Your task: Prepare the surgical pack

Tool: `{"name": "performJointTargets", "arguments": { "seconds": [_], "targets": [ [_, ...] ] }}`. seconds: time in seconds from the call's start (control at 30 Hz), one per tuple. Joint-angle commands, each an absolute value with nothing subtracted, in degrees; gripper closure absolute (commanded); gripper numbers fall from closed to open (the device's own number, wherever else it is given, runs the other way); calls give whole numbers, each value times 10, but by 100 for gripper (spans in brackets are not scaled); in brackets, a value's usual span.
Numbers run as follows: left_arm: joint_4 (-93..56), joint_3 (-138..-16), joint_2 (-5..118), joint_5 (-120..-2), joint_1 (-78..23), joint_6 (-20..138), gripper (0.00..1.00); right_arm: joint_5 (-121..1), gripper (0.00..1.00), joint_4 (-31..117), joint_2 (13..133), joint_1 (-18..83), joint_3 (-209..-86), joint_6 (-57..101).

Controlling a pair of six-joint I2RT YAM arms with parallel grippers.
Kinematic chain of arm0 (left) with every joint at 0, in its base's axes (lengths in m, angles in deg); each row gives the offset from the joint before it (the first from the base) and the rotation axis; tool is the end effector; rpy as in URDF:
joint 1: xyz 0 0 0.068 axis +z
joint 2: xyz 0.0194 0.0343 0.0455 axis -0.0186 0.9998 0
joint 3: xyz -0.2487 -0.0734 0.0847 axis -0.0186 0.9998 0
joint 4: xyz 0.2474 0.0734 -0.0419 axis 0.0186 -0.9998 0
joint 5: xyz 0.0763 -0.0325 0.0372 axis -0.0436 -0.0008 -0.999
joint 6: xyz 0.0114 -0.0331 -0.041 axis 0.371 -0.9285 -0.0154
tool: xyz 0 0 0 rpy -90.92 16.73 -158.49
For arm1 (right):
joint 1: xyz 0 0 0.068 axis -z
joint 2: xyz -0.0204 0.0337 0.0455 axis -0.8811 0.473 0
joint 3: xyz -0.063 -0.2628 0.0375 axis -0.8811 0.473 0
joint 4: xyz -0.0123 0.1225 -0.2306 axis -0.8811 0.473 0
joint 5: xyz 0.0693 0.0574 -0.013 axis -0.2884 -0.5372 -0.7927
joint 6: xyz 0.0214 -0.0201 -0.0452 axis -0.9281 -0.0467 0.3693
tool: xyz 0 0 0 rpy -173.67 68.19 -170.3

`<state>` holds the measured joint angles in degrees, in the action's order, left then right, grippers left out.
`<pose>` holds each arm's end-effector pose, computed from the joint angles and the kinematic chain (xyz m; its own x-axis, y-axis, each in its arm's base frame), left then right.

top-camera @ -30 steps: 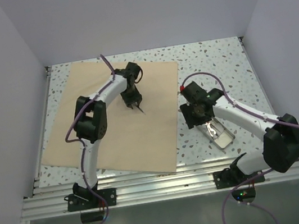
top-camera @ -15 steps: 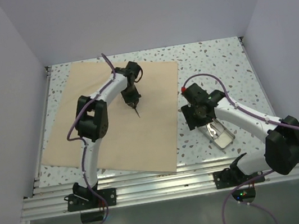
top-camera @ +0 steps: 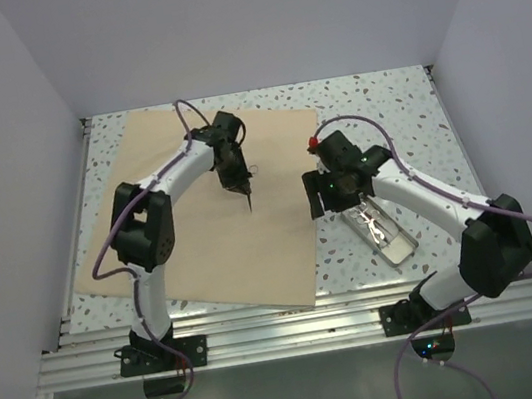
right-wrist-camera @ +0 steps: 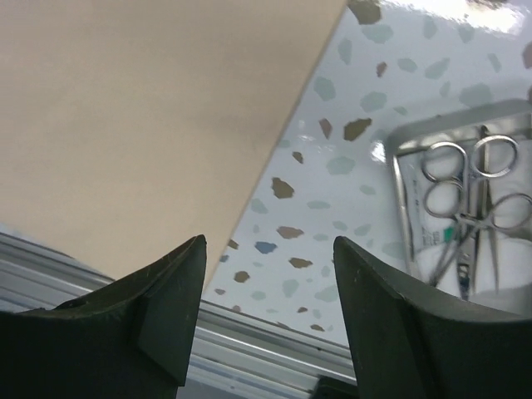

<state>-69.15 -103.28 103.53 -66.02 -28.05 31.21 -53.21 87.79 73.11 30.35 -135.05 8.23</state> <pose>0.3942 -0.2030 0.1897 -0.9510 -0.2317 -0.2045 -0.1807 0.9538 -0.2400 0.2393 0.1465 0.2581 -0.8993 -0.1350 -0.4159 -0.2209 0.9612 0.1655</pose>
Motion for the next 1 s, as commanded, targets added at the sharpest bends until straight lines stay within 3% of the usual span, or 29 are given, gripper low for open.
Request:
{"name": "performJointTargets", "arguments": {
  "seconds": [0.0,0.17,0.3,0.4,0.57,0.6,0.63,0.73,0.97],
  "targets": [
    [-636,-997,941,-572,-279,359,100,-599,34,824,761,304,-1384,32],
    [-604,-900,852,-530,-280,380,100,-664,33,745,799,304,-1384,-77],
    [-582,-823,783,-491,-280,393,100,-702,31,602,796,304,-1354,-184],
    [-570,-784,747,-485,-280,402,100,-718,20,500,802,304,-1311,-283],
    [-588,-759,736,-527,-280,413,100,-726,16,551,845,299,-1345,-289],
    [-593,-758,746,-530,-280,413,79,-705,15,570,840,298,-1350,-277],
    [-585,-755,752,-529,-283,412,72,-693,15,592,836,298,-1360,-253],
    [-570,-756,782,-520,-294,414,64,-629,1,673,801,298,-1375,-203],
    [-560,-771,850,-575,-337,413,55,-553,1,802,745,303,-1396,-97]
  ]
}}
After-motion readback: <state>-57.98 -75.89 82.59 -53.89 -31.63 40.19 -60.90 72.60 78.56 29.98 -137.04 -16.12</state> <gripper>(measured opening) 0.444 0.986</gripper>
